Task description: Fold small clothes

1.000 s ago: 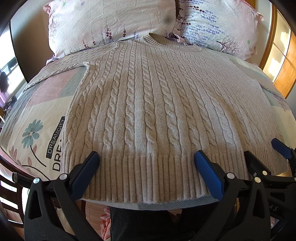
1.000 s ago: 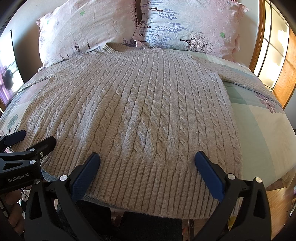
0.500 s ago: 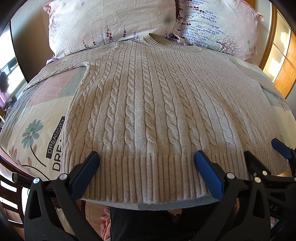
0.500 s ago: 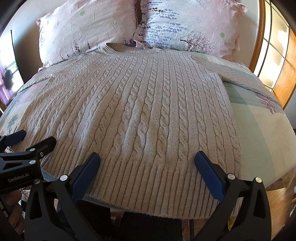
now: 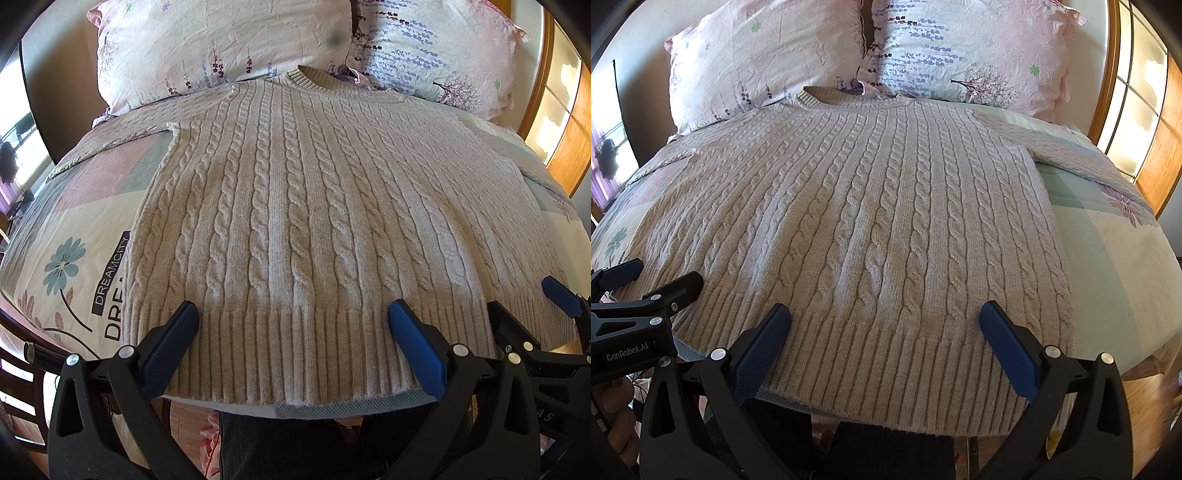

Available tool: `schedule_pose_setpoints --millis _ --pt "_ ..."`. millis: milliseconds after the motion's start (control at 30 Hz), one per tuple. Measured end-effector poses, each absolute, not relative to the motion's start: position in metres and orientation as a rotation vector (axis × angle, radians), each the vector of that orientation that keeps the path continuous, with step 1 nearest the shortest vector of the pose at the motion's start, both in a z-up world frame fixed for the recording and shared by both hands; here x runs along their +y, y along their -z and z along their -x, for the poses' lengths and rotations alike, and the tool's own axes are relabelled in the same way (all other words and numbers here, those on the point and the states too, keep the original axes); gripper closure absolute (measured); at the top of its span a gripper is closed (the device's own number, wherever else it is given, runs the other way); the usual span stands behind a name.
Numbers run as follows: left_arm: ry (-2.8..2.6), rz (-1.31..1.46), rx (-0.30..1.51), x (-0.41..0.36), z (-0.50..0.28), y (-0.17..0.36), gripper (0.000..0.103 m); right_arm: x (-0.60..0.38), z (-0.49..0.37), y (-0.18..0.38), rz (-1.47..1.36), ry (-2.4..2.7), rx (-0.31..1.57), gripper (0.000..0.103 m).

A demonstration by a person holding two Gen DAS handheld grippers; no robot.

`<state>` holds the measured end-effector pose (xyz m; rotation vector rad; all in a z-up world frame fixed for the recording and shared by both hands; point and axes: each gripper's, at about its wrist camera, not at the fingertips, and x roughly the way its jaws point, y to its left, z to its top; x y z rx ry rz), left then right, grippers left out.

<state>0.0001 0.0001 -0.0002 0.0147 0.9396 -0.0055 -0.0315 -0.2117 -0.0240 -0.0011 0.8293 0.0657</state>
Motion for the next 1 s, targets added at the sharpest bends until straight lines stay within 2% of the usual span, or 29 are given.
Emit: schedule_pose_setpoints --millis 833,1000 --pt "0.007 -0.019 0.943 -0.002 -0.001 0.001 0.002 -0.211 0.029 0.024 0.024 -0.100 0.803 0.001" --pt "0.070 -0.007 0.957 0.007 -0.008 -0.007 0.002 -0.241 0.014 0.010 0.004 -0.180 0.789 0.001"
